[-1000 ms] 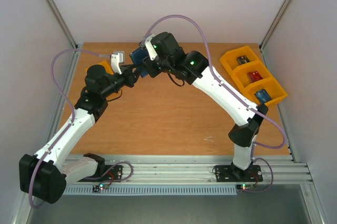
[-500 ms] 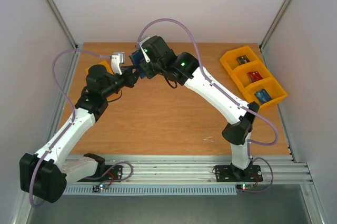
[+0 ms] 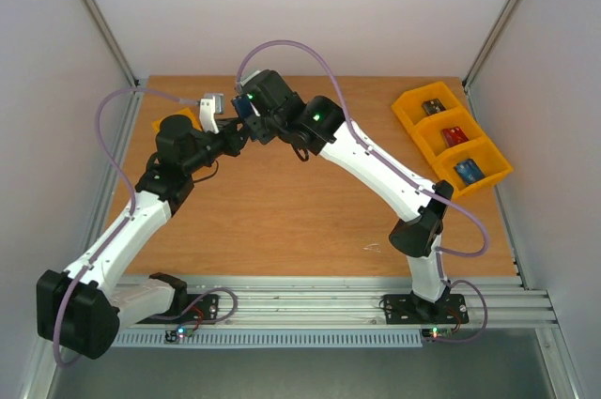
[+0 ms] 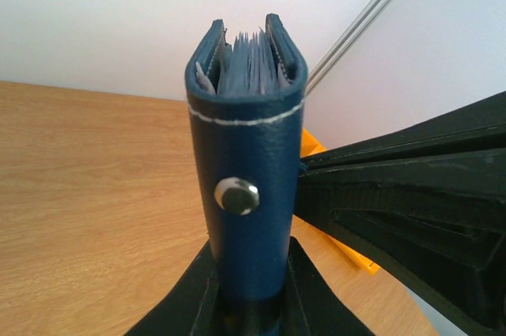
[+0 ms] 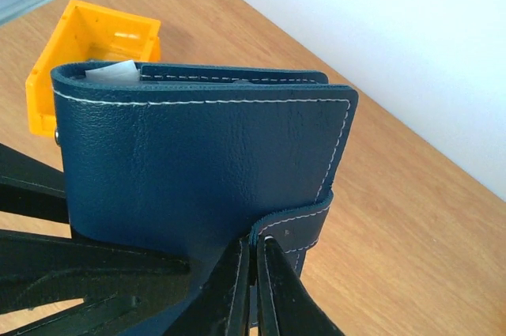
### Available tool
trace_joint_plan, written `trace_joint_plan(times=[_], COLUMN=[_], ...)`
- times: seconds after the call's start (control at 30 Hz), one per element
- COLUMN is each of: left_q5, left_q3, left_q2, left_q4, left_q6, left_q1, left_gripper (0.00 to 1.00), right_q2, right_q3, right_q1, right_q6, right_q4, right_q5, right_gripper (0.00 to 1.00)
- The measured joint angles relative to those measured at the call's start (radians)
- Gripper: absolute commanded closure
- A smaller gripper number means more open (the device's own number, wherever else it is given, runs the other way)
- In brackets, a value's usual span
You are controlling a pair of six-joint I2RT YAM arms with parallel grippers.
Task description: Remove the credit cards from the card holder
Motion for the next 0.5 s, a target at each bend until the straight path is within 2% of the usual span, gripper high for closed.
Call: trace_joint_plan(times=[0.5], left_q5=[0.002], left_q3=[-0.006], left_q2=[0.000], left_q4=[-0.014], left_q6=[0.034], left_q1=[-0.004], left_gripper=[1.00], right_q2=[-0.018], right_q3=[-0.045], right_q1=[-0.003], right_q6=[-0.024], right_q4=[0.007], right_q5=[0.022], right_gripper=[0.99])
